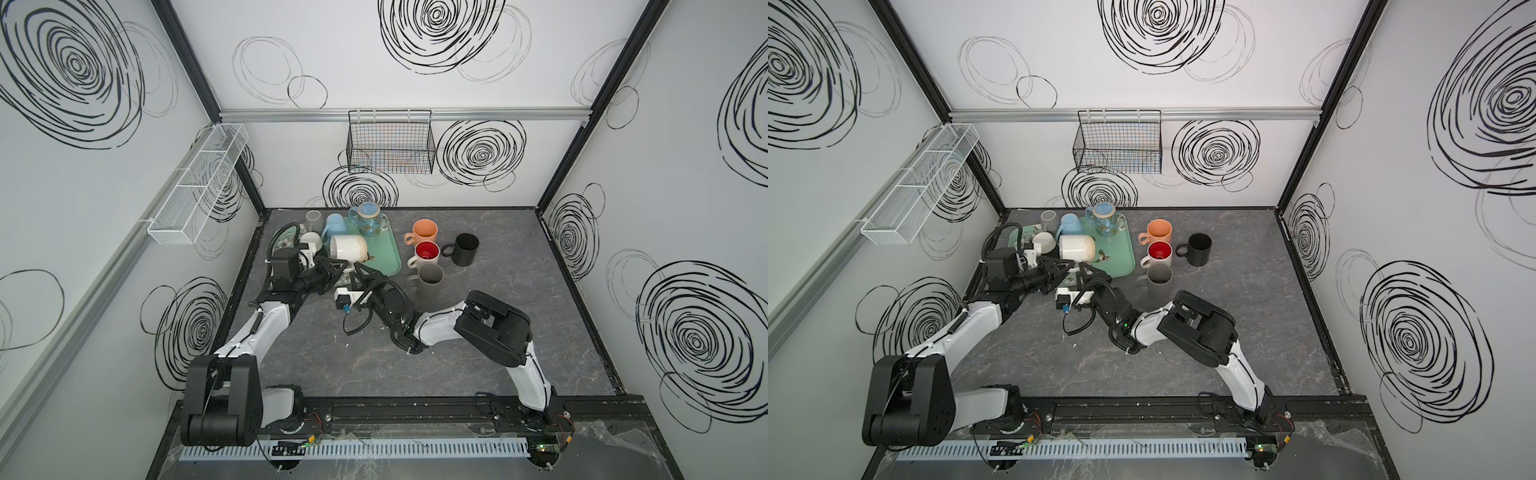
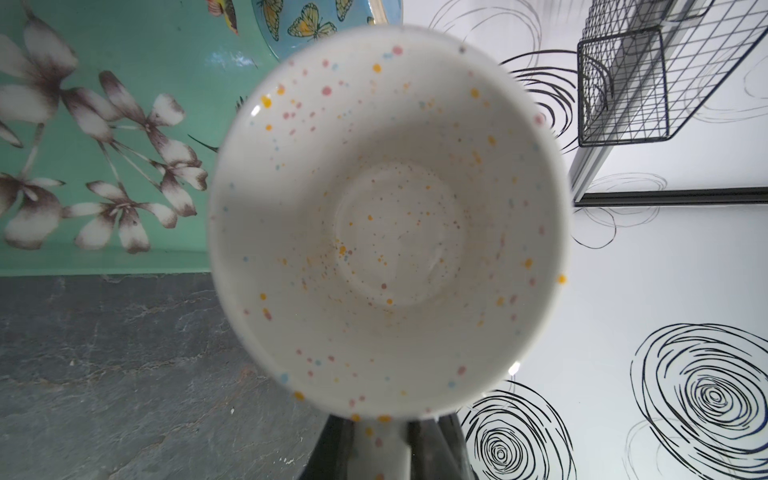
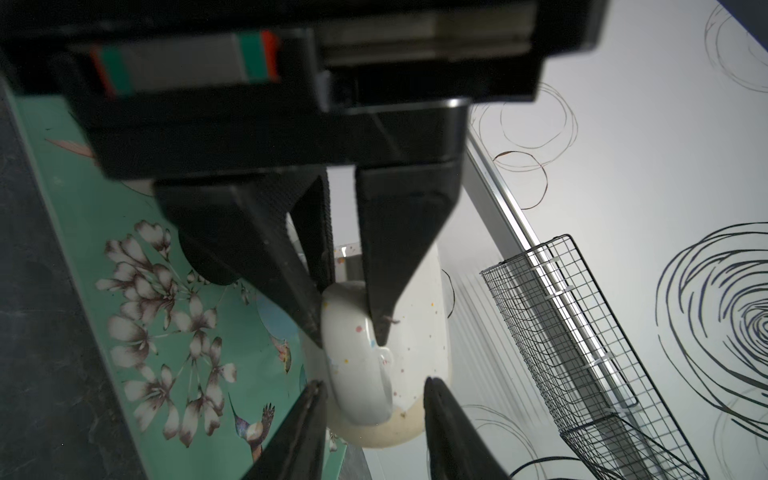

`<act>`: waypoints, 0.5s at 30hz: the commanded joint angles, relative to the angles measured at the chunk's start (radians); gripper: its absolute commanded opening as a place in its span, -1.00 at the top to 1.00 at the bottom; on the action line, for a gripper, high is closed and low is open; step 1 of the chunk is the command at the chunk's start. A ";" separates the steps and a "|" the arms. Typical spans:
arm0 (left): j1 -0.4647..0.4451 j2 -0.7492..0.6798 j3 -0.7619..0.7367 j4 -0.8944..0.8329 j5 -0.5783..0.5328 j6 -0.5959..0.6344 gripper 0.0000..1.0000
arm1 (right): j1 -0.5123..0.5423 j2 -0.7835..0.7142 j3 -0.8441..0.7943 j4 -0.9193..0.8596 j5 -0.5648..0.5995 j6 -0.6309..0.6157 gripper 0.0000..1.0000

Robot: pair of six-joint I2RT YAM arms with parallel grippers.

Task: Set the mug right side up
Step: 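Grasp the cream mug's handle with the left gripper from the right gripper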

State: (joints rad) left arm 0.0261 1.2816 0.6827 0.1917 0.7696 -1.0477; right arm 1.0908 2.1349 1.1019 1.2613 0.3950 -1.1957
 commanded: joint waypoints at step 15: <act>-0.008 -0.073 0.038 0.139 0.076 -0.002 1.00 | -0.013 0.068 0.138 -0.080 0.052 -0.017 0.82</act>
State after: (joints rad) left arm 0.0280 1.2663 0.6827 0.1818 0.7521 -1.0592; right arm 1.0840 2.1853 1.2034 1.1858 0.4294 -1.2221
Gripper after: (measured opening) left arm 0.201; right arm 0.240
